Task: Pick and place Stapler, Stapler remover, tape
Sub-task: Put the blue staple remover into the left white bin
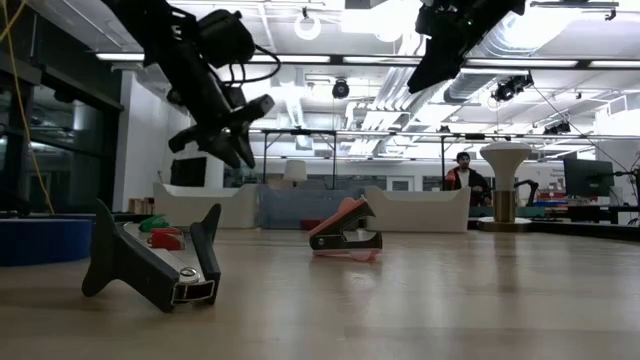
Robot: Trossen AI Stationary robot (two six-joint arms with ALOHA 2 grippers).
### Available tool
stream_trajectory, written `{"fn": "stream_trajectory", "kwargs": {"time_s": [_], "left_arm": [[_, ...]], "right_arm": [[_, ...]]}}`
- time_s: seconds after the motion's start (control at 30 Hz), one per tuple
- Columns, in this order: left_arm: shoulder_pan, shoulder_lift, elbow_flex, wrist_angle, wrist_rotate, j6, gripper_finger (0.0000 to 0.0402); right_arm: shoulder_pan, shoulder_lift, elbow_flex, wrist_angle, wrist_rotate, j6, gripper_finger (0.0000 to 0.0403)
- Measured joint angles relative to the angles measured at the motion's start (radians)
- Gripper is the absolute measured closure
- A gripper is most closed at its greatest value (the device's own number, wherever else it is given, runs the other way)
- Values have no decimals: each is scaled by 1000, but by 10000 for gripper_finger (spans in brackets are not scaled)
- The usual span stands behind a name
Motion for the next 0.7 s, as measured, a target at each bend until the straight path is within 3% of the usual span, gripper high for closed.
{"fn": "stream_trajectory", "kwargs": {"time_s": [0.7], "left_arm": [[309,-36,0,0,28,169,325]], "right_arm": [[0,0,0,0,63,57,188]]}}
